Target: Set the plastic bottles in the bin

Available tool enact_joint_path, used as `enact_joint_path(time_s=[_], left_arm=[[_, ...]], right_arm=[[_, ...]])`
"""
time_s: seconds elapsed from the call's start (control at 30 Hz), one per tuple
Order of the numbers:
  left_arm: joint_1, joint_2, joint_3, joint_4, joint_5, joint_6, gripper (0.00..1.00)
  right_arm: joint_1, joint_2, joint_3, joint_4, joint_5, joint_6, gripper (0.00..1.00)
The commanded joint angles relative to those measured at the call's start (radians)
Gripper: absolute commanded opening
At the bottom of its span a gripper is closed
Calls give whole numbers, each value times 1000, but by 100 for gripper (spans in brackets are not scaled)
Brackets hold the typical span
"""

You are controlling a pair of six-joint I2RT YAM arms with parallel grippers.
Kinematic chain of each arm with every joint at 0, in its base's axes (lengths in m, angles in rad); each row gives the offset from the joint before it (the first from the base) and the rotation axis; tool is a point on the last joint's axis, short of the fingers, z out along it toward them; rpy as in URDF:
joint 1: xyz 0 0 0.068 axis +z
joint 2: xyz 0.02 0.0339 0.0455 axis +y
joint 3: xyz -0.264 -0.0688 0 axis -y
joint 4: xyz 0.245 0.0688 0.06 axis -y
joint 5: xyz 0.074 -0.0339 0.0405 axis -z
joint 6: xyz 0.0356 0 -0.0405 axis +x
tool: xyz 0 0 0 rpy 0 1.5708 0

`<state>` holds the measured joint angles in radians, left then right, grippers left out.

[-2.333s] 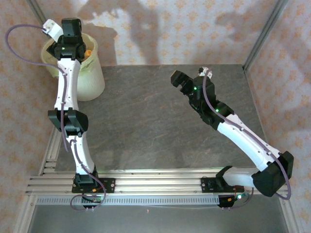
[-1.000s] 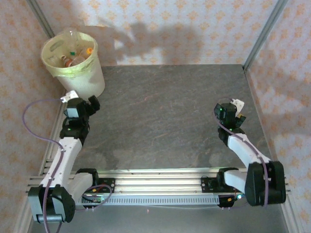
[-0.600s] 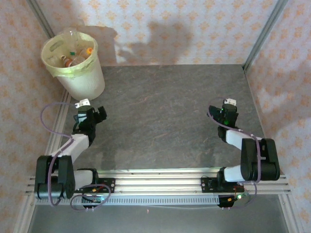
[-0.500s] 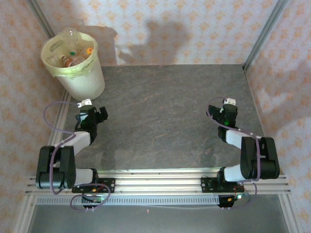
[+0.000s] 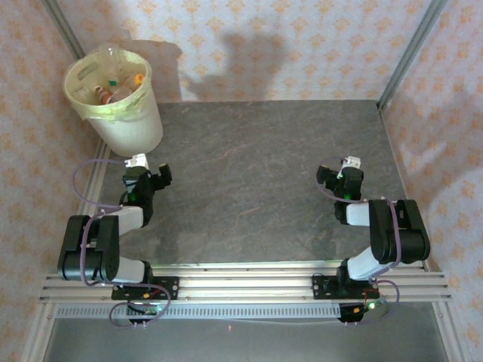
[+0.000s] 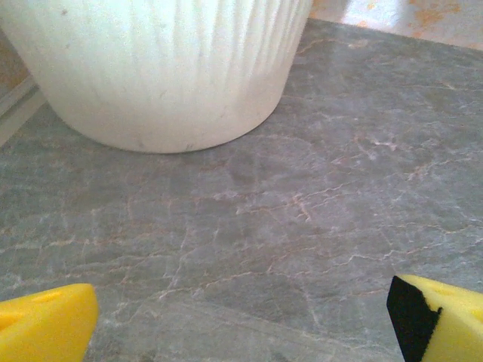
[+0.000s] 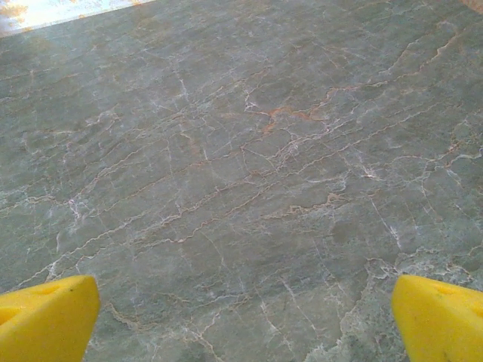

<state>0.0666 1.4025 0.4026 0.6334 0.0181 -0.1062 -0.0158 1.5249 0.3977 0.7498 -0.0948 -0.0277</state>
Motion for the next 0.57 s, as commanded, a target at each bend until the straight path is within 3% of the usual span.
enact_joint_path(time_s=[0.0, 0.03, 0.1, 0.13, 0.2, 0.23, 0.27, 0.53], left_arm=[[-66, 60, -6, 128, -72, 79, 100], [-96, 131, -22, 268, -135, 103, 100], [-111, 81, 22, 86, -185, 81, 100], [-120, 110, -11, 207, -213, 97, 100], [-125, 86, 11, 119, -264, 71, 100], [-132, 103, -8, 185, -286, 79, 100], [-134, 85, 4, 124, -297, 62, 100], [-134, 93, 0, 151, -302, 68, 100]], right_arm=[[4, -4, 20, 31, 27, -12, 99], [5, -4, 20, 30, 27, -13, 99], [7, -5, 20, 29, 29, -14, 99], [7, -3, 20, 28, 30, -14, 99], [7, -3, 21, 26, 32, -16, 99], [8, -2, 21, 27, 33, -15, 99], [8, -2, 21, 27, 33, -15, 99], [12, -3, 23, 24, 36, -17, 99]])
